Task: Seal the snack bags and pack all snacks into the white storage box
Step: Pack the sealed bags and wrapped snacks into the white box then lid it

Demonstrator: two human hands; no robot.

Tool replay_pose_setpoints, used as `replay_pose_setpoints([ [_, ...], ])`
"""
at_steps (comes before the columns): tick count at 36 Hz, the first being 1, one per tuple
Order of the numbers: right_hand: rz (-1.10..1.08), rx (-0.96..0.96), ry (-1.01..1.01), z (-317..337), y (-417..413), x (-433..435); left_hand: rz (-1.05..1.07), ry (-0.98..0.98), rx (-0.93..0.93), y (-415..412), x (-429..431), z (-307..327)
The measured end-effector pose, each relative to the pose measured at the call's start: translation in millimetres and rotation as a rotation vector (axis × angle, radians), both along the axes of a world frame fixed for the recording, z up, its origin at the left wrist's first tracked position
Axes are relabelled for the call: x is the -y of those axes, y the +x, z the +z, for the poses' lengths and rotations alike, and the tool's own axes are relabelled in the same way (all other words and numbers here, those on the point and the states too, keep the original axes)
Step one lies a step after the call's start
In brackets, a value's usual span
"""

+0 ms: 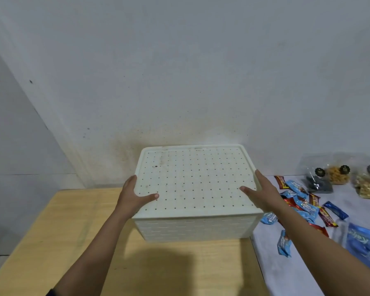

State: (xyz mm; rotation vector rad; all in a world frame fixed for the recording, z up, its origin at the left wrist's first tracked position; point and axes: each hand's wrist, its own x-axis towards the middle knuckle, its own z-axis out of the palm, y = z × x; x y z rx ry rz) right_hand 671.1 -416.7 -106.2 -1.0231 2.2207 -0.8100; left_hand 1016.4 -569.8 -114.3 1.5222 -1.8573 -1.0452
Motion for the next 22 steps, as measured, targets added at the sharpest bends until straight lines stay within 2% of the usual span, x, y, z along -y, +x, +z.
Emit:
replay_pose_setpoints([
  [12, 0.094, -0.108, -0.108, 30.1, 25.5, 0.0, 0.078, -0.086, -0.042, 33.2, -25.2, 30.6],
  [16, 0.185, -0.184, -0.180, 51.2, 49.3, 13.1, 0.191, -0.113, -0.082, 67.3, -41.5, 34.0],
  [22, 0.392, -0.194, -0.219, 64.0, 114.2, 42.3, 0.381, -0.089, -0.126, 143.4, -89.4, 32.9],
])
